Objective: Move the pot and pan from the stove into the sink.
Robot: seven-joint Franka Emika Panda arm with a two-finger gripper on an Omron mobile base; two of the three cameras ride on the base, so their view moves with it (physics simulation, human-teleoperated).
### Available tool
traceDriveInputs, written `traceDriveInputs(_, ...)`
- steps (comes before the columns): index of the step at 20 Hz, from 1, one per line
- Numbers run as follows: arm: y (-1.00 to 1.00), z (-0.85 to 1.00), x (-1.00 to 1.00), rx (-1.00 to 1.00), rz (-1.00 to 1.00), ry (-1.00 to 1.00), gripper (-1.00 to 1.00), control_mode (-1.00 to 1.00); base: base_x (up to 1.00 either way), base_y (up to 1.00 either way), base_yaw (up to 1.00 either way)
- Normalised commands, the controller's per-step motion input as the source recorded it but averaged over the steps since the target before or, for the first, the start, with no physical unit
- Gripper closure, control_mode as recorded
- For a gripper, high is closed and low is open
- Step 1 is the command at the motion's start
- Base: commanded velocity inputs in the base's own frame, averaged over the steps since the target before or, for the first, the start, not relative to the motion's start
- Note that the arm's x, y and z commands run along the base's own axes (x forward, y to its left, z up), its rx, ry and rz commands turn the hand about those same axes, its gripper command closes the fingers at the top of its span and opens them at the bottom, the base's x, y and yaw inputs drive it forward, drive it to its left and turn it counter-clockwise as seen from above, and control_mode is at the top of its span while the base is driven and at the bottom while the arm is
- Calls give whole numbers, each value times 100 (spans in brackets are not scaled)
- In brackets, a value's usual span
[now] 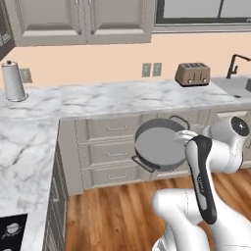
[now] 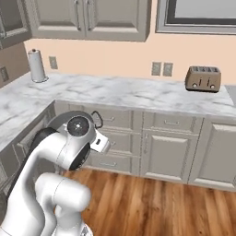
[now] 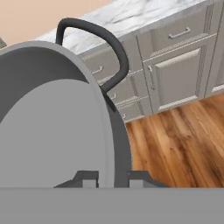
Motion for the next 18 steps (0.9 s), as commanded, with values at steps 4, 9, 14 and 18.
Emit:
traceDriveInputs(4, 0, 0, 0, 0, 0, 0, 100, 100, 94, 29, -5)
traceDriveInputs(9, 0, 0, 0, 0, 0, 0, 100, 100, 93, 29, -3)
traceDriveInputs(14, 0, 0, 0, 0, 0, 0, 100, 100, 61, 15, -2)
traceDriveInputs(18, 0, 0, 0, 0, 0, 0, 100, 100, 1, -19, -1)
